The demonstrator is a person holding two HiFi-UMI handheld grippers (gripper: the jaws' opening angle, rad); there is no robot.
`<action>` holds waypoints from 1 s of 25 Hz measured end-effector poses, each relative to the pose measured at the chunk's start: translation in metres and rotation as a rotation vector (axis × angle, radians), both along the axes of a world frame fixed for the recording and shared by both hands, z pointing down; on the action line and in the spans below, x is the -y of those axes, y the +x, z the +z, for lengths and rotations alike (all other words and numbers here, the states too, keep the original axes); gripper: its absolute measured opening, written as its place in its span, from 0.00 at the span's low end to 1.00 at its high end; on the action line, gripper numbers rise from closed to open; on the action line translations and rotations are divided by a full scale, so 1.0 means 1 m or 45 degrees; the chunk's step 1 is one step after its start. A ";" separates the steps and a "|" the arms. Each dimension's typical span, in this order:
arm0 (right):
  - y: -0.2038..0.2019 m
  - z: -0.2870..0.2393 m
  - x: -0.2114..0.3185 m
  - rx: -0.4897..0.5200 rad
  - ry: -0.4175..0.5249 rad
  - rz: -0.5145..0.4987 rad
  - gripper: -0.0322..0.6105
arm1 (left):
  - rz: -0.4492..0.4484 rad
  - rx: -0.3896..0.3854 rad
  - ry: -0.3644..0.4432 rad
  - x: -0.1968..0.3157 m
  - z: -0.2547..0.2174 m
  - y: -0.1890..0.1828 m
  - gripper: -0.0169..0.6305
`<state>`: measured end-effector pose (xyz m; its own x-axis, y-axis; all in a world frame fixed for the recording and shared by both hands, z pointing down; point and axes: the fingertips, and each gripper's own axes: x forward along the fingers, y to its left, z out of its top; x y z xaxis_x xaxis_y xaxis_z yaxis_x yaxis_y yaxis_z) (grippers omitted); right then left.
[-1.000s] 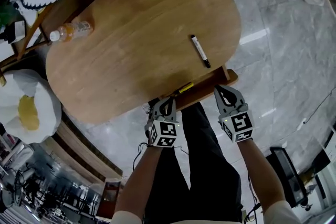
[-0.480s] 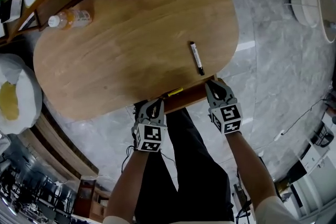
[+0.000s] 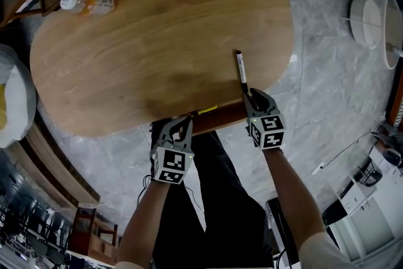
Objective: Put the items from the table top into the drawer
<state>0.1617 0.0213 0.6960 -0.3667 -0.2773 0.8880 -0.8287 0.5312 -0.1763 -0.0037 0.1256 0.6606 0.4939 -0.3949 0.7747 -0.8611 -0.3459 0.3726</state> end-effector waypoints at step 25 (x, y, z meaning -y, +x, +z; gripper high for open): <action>-0.002 0.020 -0.022 -0.086 -0.047 0.146 0.17 | 0.050 -0.010 0.033 -0.014 -0.002 -0.039 0.06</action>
